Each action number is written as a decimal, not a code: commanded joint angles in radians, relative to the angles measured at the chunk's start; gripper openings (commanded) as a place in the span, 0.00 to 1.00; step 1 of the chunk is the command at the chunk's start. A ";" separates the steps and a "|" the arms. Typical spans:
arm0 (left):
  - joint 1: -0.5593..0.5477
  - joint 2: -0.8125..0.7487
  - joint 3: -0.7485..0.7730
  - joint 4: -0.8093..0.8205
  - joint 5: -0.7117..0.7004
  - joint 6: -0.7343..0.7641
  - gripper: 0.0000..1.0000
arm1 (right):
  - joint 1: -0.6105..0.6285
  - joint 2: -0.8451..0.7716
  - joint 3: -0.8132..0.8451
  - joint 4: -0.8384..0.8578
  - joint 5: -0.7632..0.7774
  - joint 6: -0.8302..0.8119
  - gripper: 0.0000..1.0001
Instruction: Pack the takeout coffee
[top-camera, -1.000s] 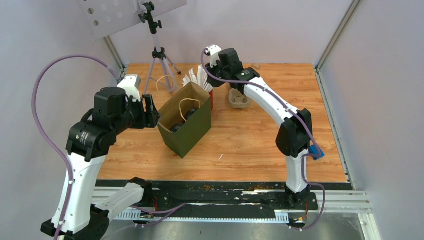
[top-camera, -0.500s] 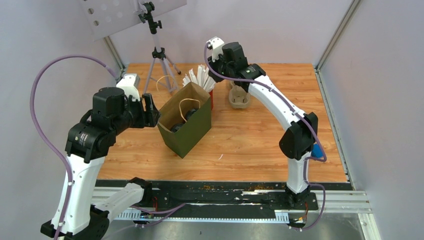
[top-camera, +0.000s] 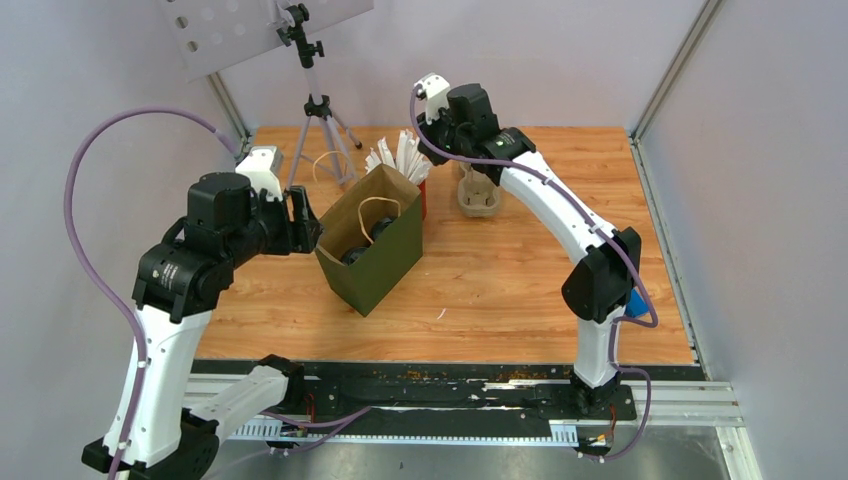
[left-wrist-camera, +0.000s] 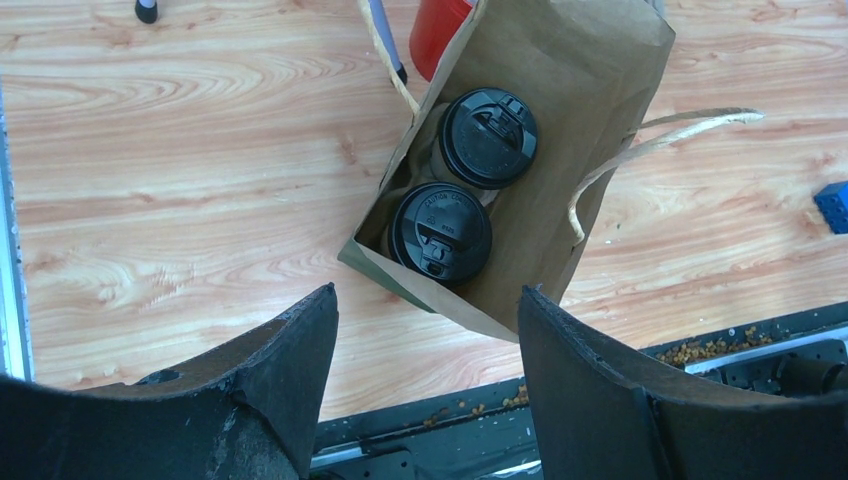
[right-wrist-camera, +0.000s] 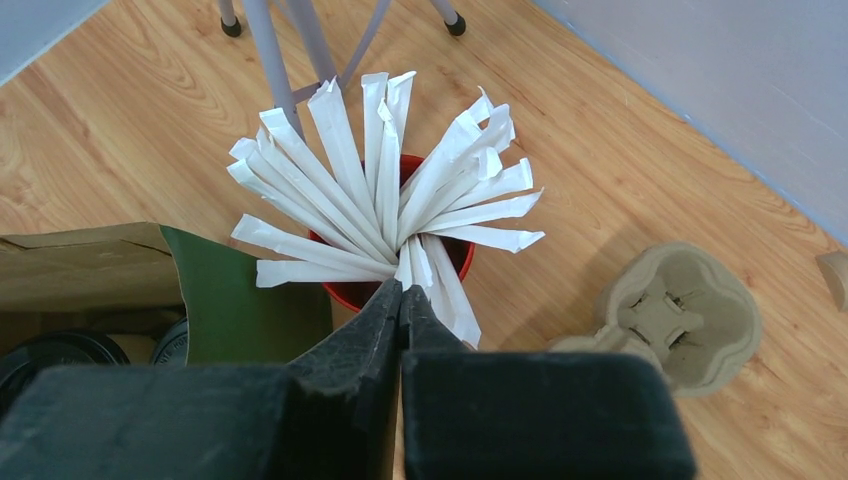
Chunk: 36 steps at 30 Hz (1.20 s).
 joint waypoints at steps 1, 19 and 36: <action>0.006 -0.013 0.021 0.015 -0.001 0.028 0.74 | 0.004 -0.034 0.012 0.024 0.000 0.021 0.07; 0.006 -0.015 0.013 0.008 0.004 0.030 0.74 | 0.015 -0.050 -0.042 -0.023 0.033 0.023 0.27; 0.006 -0.008 -0.001 0.022 0.003 0.036 0.74 | 0.016 -0.071 0.056 -0.071 0.077 0.005 0.07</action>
